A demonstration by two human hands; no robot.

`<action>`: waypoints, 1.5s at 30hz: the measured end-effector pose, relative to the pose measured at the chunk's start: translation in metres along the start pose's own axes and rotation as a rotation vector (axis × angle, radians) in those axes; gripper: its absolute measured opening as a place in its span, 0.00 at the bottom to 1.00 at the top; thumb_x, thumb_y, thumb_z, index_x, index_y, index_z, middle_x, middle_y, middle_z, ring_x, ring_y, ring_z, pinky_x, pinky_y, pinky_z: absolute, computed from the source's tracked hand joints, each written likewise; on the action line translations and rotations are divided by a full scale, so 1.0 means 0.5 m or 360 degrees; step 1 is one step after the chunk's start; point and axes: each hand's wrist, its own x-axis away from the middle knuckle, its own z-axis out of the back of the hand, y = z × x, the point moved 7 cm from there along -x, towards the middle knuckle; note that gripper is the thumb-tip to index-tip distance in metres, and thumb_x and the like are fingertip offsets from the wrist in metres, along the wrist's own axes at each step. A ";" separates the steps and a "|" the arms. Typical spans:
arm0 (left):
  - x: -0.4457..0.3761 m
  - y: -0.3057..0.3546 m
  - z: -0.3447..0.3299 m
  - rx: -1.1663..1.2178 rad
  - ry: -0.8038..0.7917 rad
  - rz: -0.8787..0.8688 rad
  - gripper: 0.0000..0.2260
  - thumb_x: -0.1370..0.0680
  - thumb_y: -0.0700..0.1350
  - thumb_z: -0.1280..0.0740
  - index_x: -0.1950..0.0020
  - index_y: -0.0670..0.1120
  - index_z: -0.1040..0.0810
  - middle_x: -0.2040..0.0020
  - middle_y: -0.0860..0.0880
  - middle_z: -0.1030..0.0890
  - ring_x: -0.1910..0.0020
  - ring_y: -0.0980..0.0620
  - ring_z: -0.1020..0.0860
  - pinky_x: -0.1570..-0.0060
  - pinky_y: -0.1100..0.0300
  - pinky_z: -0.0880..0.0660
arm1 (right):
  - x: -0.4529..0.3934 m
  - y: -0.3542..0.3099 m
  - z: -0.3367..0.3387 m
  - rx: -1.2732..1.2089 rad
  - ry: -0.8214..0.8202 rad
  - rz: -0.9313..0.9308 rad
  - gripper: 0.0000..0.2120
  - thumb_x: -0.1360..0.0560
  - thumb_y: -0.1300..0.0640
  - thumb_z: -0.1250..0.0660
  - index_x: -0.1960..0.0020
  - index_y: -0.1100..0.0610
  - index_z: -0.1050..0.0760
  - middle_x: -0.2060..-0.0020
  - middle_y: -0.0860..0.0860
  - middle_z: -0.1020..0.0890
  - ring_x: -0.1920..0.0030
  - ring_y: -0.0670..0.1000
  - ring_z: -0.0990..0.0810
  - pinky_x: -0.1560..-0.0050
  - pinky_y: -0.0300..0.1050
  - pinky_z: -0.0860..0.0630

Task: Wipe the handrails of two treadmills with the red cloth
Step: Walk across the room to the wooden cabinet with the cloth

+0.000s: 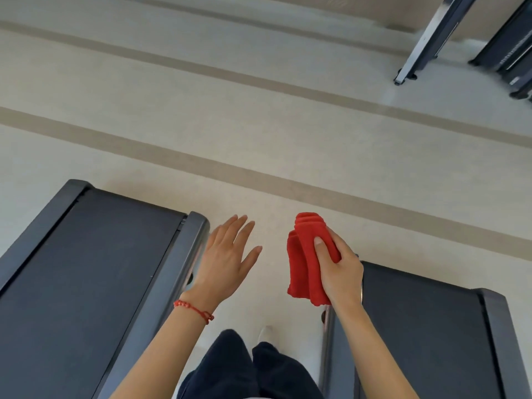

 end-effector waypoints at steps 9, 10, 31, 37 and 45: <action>-0.220 -0.032 0.037 -0.0008 0.0030 -0.0040 0.35 0.22 0.62 0.59 0.35 0.38 0.28 0.35 0.38 0.27 0.34 0.38 0.31 0.37 0.40 0.33 | -0.214 -0.056 -0.046 -0.0055 0.0041 -0.0019 0.17 0.25 0.47 0.36 0.37 0.46 0.27 0.47 0.46 0.20 0.47 0.46 0.21 0.43 0.51 0.24; -0.250 -0.042 0.043 -0.0015 0.0031 -0.0050 0.35 0.22 0.62 0.59 0.35 0.38 0.28 0.35 0.38 0.27 0.33 0.38 0.31 0.37 0.40 0.33 | -0.242 -0.065 -0.059 -0.0063 0.0045 -0.0017 0.16 0.25 0.47 0.36 0.37 0.45 0.27 0.47 0.45 0.20 0.48 0.46 0.22 0.43 0.51 0.24; -0.768 -0.251 0.158 -0.0040 0.0089 0.0079 0.37 0.23 0.64 0.62 0.34 0.40 0.29 0.34 0.40 0.27 0.33 0.40 0.31 0.36 0.44 0.34 | -0.745 -0.255 -0.311 -0.0077 -0.0048 0.0056 0.17 0.26 0.45 0.36 0.38 0.44 0.26 0.45 0.43 0.21 0.46 0.43 0.23 0.43 0.45 0.25; -0.925 -0.308 0.174 -0.0053 0.0129 0.0230 0.36 0.23 0.64 0.61 0.33 0.41 0.29 0.33 0.41 0.28 0.33 0.41 0.32 0.35 0.44 0.35 | -0.945 -0.314 -0.388 -0.0048 -0.0188 0.0131 0.16 0.26 0.45 0.36 0.38 0.43 0.27 0.46 0.41 0.21 0.47 0.42 0.23 0.44 0.43 0.25; -1.080 -0.386 0.226 -0.0033 0.0209 0.0515 0.36 0.23 0.64 0.61 0.34 0.40 0.29 0.34 0.40 0.27 0.33 0.40 0.31 0.36 0.44 0.34 | -1.166 -0.398 -0.517 0.0008 -0.0491 0.0198 0.17 0.26 0.45 0.35 0.38 0.44 0.26 0.45 0.42 0.20 0.45 0.42 0.22 0.43 0.42 0.25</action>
